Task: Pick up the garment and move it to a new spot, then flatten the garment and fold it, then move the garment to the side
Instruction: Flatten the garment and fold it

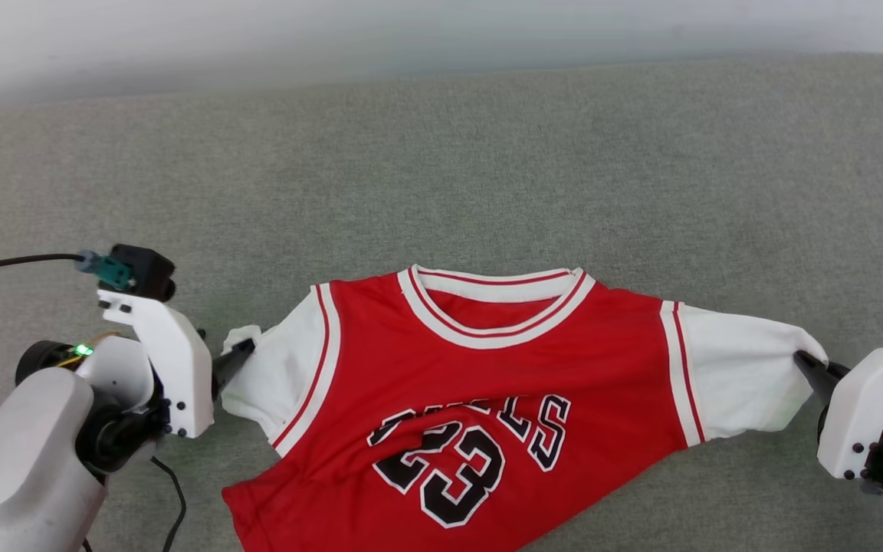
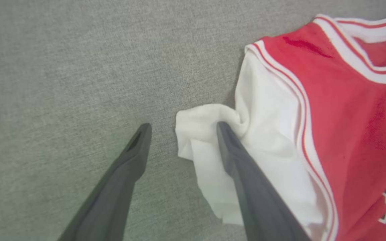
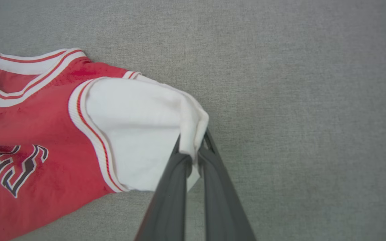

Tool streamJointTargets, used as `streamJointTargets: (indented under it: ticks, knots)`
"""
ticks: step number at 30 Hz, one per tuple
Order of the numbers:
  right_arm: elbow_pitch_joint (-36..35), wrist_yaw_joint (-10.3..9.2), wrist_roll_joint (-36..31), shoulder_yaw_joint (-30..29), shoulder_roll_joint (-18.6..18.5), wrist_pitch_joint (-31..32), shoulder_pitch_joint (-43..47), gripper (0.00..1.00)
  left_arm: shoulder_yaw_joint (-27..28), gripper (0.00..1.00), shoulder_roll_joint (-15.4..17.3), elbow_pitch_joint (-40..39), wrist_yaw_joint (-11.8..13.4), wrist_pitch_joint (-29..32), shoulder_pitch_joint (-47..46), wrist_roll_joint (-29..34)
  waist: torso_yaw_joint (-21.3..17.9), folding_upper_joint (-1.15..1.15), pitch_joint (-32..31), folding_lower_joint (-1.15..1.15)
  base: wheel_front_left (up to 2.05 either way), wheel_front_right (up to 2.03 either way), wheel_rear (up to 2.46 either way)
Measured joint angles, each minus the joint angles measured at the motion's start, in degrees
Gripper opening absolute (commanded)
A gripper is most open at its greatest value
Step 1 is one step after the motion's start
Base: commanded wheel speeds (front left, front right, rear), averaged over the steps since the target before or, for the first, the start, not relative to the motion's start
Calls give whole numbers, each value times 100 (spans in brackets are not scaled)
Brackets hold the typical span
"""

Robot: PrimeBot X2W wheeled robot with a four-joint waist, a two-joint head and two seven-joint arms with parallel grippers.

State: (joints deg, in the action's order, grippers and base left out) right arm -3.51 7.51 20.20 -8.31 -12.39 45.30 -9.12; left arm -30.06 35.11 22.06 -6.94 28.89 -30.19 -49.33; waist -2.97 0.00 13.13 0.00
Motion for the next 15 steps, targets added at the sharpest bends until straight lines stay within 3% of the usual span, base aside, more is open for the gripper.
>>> streamJointTargets:
  ticks: [8, 9, 10, 11, 12, 15]
  knots:
    - [98, 0, 52, 29, 64, -119, -77, 0, -714, 100, 31, 269, -43, 737, -465, -305, -103, 0, 316, 0, 0, 0, 0]
    - [113, 0, 52, 31, 70, -126, -103, 0, -779, 83, 45, 283, -43, 805, -519, -364, -111, 0, 341, 0, 0, 0, 0]
    - [120, -1, 49, 31, 70, -152, -127, 0, -838, 36, 54, 289, -38, 873, -566, -414, -116, 0, 359, 0, 0, 0, 0]
    - [129, -1, 46, 32, 69, -178, -143, 0, -905, 12, 73, 287, -38, 905, -610, -435, -119, 0, 370, 0, 0, 0, 0]
    - [140, -1, 46, 35, 69, -187, -152, 0, -968, 0, 80, 286, -38, 931, -649, -455, -117, 0, 376, 0, 0, 0, 0]
    - [181, 0, 24, 56, 66, -203, -205, 0, -1163, 0, 58, 279, -46, 868, -709, -480, -102, 0, 348, 0, 0, 0, 0]
